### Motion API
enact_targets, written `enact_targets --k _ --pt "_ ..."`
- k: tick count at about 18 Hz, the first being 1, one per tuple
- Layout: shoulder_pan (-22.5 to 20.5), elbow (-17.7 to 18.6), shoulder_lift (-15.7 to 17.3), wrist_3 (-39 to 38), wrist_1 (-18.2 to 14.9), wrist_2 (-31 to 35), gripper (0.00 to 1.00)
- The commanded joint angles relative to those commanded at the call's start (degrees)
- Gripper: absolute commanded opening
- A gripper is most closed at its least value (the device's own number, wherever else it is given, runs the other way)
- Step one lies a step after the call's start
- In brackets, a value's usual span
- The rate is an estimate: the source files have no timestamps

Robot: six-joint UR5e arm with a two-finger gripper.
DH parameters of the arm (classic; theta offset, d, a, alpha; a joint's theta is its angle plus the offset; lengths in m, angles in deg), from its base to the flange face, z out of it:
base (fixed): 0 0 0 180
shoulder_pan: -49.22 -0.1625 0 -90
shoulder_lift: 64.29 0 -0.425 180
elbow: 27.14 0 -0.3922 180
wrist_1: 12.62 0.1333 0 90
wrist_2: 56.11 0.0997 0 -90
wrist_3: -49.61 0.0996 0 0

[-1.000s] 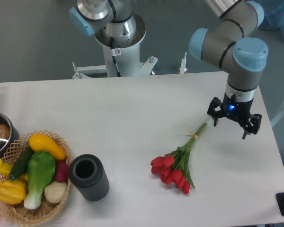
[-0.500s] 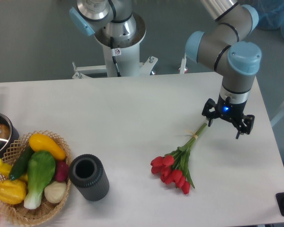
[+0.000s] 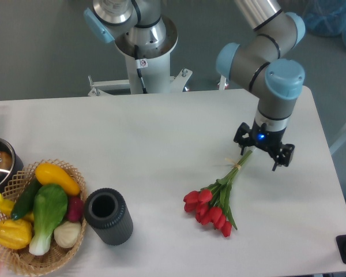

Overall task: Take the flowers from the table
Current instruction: 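Move the open gripper toward the red tulip bouquet's stems, then lower the gripper onto the tulip stems and close it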

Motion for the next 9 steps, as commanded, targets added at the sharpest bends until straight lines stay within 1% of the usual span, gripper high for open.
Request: enact_targets --k 1,2,6,9 --pt "1.7 -0.3 -0.5 -2.0 0.1 2.1 1.0" --pt "2.7 -0.6 -1.1 -3.9 0.2 2.7 1.0" --pt "4.6 -0.7 -1.9 -5.5 0.3 2.8 1.0" --pt "6.5 -1.4 -3.9 -7.7 0.4 2.8 1.0"
